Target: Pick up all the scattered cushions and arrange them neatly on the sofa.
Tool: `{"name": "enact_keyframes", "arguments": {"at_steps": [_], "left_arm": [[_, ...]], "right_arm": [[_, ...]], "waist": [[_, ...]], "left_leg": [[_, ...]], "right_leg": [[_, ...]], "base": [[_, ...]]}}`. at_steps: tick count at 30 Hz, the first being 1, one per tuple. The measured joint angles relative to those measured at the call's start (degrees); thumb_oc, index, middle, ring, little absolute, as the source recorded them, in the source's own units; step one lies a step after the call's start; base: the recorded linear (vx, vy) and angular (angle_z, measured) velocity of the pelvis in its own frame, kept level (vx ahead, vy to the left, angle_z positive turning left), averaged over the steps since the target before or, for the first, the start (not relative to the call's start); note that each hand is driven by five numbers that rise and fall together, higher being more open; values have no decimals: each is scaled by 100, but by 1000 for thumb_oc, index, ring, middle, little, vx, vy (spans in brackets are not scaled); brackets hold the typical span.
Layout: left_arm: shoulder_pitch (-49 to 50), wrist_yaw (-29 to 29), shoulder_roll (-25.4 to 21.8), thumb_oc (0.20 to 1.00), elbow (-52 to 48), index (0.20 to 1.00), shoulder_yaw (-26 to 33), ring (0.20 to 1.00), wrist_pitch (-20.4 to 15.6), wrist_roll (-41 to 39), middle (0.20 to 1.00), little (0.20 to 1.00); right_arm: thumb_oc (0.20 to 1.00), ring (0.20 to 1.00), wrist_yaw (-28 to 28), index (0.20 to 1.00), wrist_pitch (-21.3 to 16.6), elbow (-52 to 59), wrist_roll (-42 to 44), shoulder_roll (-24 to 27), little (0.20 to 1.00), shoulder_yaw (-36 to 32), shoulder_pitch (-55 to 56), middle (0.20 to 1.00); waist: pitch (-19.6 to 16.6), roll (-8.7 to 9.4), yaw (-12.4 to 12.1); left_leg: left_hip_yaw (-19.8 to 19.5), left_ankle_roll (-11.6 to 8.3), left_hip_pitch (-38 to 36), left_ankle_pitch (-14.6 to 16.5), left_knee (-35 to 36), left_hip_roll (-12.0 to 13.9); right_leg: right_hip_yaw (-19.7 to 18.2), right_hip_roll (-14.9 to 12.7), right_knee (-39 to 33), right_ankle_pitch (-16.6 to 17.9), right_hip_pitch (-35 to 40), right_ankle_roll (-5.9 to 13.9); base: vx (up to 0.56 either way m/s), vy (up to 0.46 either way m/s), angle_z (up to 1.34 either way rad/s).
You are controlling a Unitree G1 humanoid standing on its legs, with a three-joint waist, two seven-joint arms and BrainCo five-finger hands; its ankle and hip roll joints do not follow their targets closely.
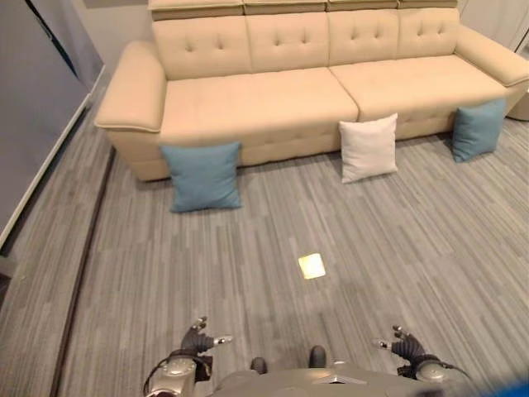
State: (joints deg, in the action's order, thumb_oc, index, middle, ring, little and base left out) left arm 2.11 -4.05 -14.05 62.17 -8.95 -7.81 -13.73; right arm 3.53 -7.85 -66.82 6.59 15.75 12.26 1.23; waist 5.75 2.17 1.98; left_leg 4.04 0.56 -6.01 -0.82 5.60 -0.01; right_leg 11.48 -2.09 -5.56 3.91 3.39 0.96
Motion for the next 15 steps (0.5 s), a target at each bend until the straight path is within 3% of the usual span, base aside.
{"name": "enact_keyframes", "arguments": {"at_steps": [15], "left_arm": [[-11, -2, 4, 1000, 226, 1000, -4, 1000, 10, 197, 1000, 1000]], "right_arm": [[1000, 1000, 2, 1000, 63, -127, -27, 0, 1000, 32, 85, 1000]], "waist": [[-97, 8, -5]], "left_leg": [[-124, 7, 12, -12, -1, 12]], "right_leg": [[87, 11, -1, -24, 39, -38]], "base": [[4, -35, 4]]}}
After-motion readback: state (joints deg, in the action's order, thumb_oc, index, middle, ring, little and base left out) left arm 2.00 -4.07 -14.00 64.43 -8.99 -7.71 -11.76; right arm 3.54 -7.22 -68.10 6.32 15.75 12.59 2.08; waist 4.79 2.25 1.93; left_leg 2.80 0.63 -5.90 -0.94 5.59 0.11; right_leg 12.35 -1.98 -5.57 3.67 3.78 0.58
